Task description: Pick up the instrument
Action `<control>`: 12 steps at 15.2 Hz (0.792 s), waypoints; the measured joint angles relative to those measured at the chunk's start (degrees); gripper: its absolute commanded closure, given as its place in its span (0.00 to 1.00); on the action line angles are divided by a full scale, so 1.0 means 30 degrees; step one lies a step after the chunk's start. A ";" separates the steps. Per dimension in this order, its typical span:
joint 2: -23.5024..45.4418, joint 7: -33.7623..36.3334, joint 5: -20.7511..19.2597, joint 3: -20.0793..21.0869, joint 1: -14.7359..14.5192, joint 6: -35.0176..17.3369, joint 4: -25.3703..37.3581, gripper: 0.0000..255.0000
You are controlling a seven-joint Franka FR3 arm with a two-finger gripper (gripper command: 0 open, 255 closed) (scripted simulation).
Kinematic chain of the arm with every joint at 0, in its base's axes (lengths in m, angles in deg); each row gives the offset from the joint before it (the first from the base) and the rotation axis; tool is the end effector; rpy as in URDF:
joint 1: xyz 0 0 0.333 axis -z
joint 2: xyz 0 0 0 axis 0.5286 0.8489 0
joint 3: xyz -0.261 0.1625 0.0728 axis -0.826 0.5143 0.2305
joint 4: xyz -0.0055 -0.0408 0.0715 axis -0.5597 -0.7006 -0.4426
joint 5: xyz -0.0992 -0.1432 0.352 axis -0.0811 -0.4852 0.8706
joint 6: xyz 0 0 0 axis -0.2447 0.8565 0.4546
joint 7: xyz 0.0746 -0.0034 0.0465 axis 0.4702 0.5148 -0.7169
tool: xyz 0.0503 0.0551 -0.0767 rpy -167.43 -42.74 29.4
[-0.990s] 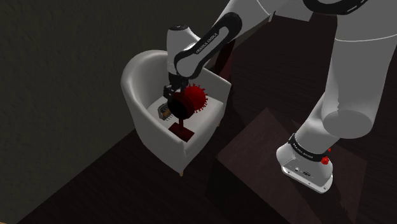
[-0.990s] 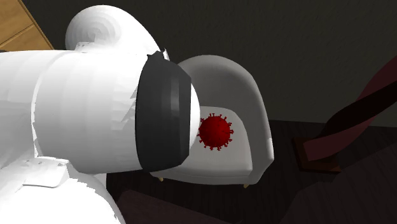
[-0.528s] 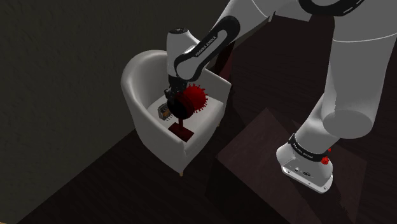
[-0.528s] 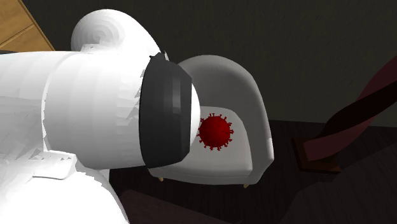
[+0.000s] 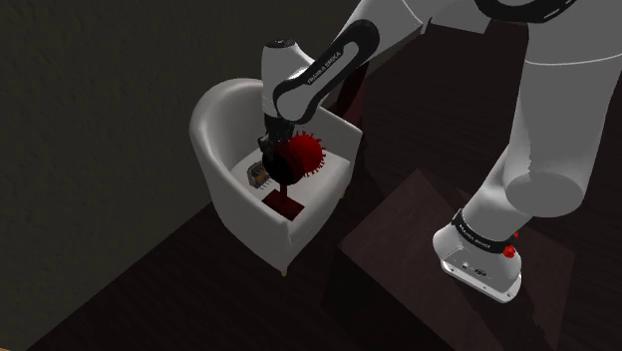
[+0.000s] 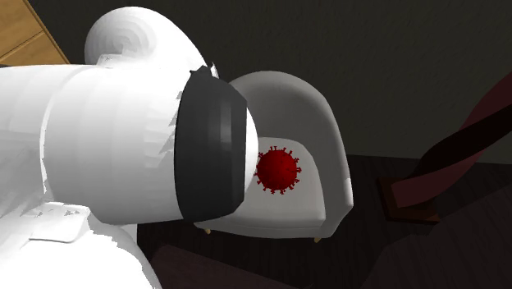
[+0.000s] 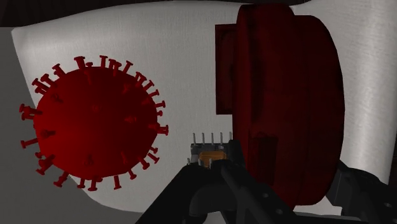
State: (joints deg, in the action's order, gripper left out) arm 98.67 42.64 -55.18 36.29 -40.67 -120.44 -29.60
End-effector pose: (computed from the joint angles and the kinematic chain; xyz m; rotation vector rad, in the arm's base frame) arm 0.5693 0.1838 0.2534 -3.1225 -0.2017 -0.1236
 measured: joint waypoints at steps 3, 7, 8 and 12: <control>-0.0525 -0.0074 0.0157 0.0100 0.0037 0.0597 0.0075 1.00; -0.1232 -0.0194 0.0371 0.0219 0.0093 0.1392 0.0173 1.00; -0.1431 -0.0248 0.0431 0.0244 0.0122 0.1605 0.0189 1.00; -0.2053 -0.0429 0.0644 0.0324 0.0205 0.2467 0.0443 1.00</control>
State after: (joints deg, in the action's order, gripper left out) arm 92.51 41.35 -53.24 37.26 -40.05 -113.04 -28.28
